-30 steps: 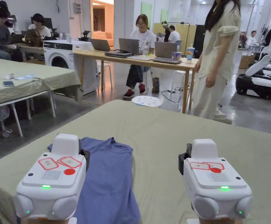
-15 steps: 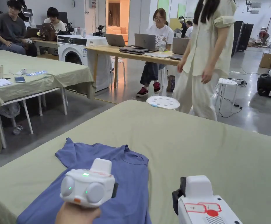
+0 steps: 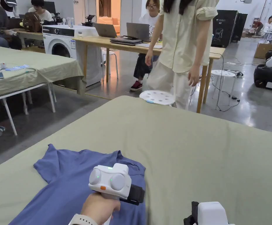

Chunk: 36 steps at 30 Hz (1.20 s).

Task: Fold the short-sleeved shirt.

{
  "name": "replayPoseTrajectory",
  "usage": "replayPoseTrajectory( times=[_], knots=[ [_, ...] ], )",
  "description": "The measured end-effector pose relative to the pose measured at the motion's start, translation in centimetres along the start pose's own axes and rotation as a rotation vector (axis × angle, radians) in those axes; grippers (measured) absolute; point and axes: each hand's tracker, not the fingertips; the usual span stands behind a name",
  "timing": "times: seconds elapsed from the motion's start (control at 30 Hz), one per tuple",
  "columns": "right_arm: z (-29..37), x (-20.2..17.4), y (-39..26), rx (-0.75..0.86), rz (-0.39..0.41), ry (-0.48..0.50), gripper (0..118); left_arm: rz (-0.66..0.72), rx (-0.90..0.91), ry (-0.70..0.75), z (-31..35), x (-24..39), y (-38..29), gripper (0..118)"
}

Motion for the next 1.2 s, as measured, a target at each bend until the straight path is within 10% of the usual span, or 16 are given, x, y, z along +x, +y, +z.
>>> replayPoseTrajectory(
  times=[0.3, 0.43, 0.8, 1.2],
  knots=[
    [-0.6, 1.5, -1.2, -0.016, 0.000, -0.024, 0, -0.002, -0.055, 0.012, -2.9, -0.6, -1.0, 98],
    [0.6, 2.6, -0.9, -0.016, -0.011, -0.040, 0, 0.011, 0.004, 0.057, -0.8, -0.9, -0.8, 0],
    [7.1, 9.5, -1.4, 0.009, -0.091, -0.151, 0, -0.021, 0.149, -0.098, 7.8, 6.3, 2.9, 0],
    [21.4, 23.7, -5.9, 0.011, -0.174, -0.474, 0, -0.370, 0.303, -0.602, 19.0, 41.3, 3.4, 0]
  ],
)
